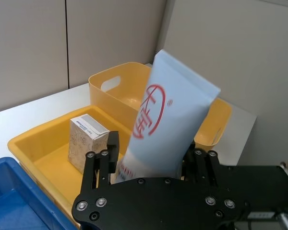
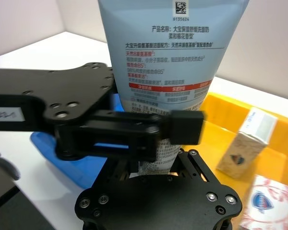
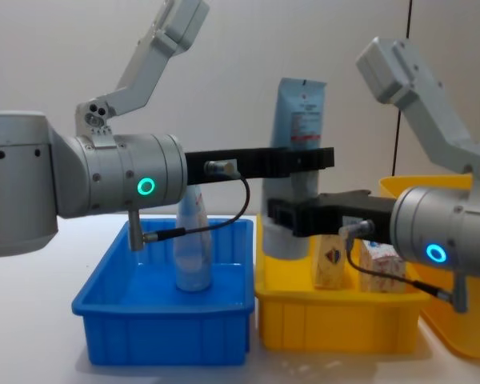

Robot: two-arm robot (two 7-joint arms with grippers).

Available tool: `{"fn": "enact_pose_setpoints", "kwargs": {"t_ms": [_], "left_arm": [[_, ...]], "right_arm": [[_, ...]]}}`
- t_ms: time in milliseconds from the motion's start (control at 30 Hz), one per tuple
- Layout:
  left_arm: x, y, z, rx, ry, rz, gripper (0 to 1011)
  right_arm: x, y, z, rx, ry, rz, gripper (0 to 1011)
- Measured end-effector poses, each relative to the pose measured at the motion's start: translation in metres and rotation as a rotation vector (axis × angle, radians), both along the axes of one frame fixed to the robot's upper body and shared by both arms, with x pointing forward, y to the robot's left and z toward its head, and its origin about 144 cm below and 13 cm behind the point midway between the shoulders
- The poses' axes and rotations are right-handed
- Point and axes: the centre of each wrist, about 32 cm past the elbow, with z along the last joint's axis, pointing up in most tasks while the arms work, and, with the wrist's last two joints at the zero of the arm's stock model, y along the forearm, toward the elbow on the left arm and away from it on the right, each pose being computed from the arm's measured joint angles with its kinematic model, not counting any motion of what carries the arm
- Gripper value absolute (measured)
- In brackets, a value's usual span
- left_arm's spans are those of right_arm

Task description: Bimanual collaborative sorting of washing and personal care products

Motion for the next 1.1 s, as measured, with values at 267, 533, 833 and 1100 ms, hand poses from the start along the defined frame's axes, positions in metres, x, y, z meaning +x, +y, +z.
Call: {"fn": "enact_pose_setpoints", "kwargs": {"t_ms": [267,533,833,1100], "left_arm": [[0.0,0.0,0.0,0.0,0.0,0.0,952],[0.0,0.0,0.0,0.001,0.0,0.001,1001],[0.0,0.0,0.0,0.001,0.0,0.002,1001],[0.0,0.0,0.0,0.001,0.0,0.002,1001]], "right_arm": [[-0.002,-0.007,0.003,0.01,-0.017,-0.069,251],[-0.003,-0.017,0.005,0.008,-0.031,-0.153,219],[0.001,-0.036,0.012,0.006,-0.09,-0.276,206],[0.005,-0.059,0.03,0.023,-0.169,-0.403,206]]}}
